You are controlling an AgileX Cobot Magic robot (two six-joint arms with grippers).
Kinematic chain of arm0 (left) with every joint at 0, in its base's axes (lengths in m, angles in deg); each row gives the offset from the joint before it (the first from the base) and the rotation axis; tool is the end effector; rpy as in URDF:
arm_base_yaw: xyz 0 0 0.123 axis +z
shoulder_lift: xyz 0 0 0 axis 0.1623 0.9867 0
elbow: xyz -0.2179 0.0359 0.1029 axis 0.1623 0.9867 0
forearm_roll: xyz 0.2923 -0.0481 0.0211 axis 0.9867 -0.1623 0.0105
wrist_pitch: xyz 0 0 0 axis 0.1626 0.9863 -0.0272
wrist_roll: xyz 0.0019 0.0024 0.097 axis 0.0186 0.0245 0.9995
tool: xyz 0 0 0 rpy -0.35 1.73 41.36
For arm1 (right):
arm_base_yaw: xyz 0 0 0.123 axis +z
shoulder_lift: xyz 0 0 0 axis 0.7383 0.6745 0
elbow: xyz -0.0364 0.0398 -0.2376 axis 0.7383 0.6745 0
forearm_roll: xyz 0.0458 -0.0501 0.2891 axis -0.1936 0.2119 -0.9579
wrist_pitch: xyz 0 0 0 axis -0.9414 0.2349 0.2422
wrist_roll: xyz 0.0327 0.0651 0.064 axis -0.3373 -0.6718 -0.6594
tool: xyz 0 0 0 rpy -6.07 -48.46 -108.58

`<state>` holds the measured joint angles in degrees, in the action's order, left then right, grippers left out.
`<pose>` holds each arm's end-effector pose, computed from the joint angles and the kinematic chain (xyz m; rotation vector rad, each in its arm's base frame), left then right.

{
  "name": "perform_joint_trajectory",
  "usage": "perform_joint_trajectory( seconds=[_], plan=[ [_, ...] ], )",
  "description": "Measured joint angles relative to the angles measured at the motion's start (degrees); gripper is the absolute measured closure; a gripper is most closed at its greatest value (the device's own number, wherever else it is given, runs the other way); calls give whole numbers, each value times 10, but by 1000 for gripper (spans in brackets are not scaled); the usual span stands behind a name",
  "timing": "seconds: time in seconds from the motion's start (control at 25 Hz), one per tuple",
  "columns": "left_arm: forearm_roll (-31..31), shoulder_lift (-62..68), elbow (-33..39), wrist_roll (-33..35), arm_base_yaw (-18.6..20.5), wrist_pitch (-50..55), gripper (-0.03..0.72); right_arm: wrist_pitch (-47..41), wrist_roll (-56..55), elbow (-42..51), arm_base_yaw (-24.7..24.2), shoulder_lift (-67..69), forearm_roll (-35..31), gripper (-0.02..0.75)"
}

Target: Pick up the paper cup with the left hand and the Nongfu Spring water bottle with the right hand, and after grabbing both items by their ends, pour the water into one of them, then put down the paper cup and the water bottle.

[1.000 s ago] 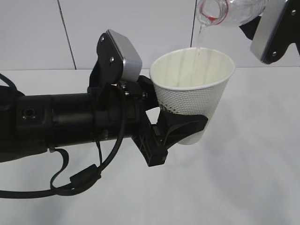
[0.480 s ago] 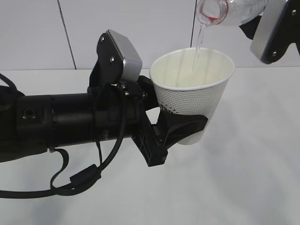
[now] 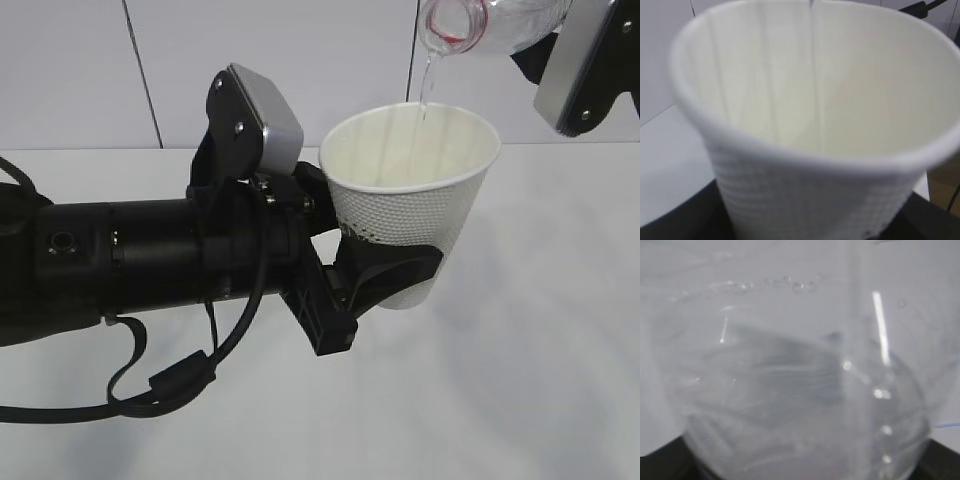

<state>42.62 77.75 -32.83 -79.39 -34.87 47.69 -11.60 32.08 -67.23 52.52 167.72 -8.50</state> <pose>0.2321 -0.2839 0.1494 1.0512 1.5024 -0.8839 0.3501 0.0819 0.2555 -1.3547 0.7036 -0.7131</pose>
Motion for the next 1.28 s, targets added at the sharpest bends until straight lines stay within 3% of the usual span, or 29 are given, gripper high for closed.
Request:
perform_joint_trajectory(
  seconds=[1.28],
  plan=[
    [0, 0, 0, 0, 0, 0, 197, 3, 9, 0, 0, 0, 0, 218]
  ],
)
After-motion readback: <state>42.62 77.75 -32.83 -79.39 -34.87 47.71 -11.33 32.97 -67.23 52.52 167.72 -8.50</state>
